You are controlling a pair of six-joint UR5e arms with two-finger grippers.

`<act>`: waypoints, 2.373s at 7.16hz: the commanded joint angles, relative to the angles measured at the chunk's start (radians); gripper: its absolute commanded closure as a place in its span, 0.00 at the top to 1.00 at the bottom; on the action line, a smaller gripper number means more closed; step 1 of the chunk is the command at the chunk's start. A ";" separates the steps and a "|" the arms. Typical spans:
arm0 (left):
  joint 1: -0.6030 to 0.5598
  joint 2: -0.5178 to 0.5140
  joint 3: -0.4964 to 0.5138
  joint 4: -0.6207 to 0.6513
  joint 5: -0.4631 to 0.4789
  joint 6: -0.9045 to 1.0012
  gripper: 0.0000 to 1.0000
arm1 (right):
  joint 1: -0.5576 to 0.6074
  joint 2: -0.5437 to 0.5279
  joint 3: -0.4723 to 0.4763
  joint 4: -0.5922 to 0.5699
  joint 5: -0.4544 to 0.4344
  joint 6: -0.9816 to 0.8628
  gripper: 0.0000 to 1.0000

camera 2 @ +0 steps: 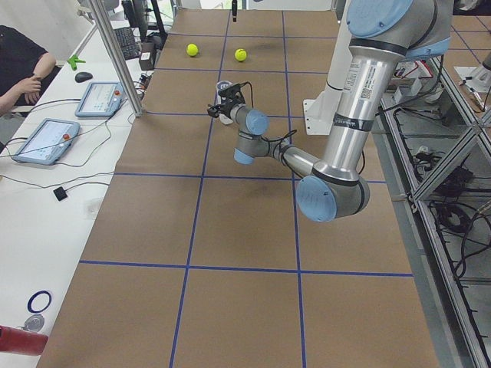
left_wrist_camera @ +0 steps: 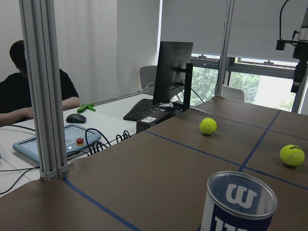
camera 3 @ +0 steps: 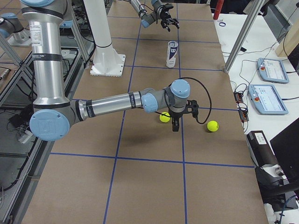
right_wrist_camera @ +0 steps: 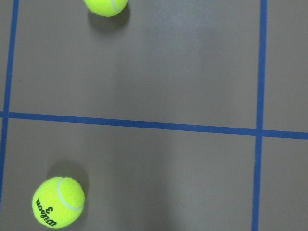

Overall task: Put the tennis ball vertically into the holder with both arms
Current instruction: 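Reach the right gripper down and grasp the nearer yellow tennis ball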

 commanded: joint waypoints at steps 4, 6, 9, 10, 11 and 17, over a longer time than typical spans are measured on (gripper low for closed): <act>0.001 0.009 0.015 0.000 0.001 0.005 0.99 | -0.224 -0.053 0.024 0.241 -0.121 0.253 1.00; 0.001 0.009 0.025 0.000 0.001 0.008 0.99 | -0.270 -0.039 0.001 0.248 -0.149 0.245 1.00; 0.001 0.012 0.033 0.001 0.001 0.011 0.99 | -0.313 -0.002 -0.056 0.256 -0.178 0.242 1.00; 0.001 0.012 0.033 0.001 0.001 0.011 0.99 | -0.323 0.018 -0.075 0.258 -0.181 0.243 1.00; 0.001 0.012 0.033 0.001 0.001 0.011 0.99 | -0.327 0.026 -0.083 0.258 -0.183 0.243 1.00; 0.001 0.015 0.035 0.001 0.001 0.011 0.99 | -0.353 0.049 -0.129 0.261 -0.210 0.231 1.00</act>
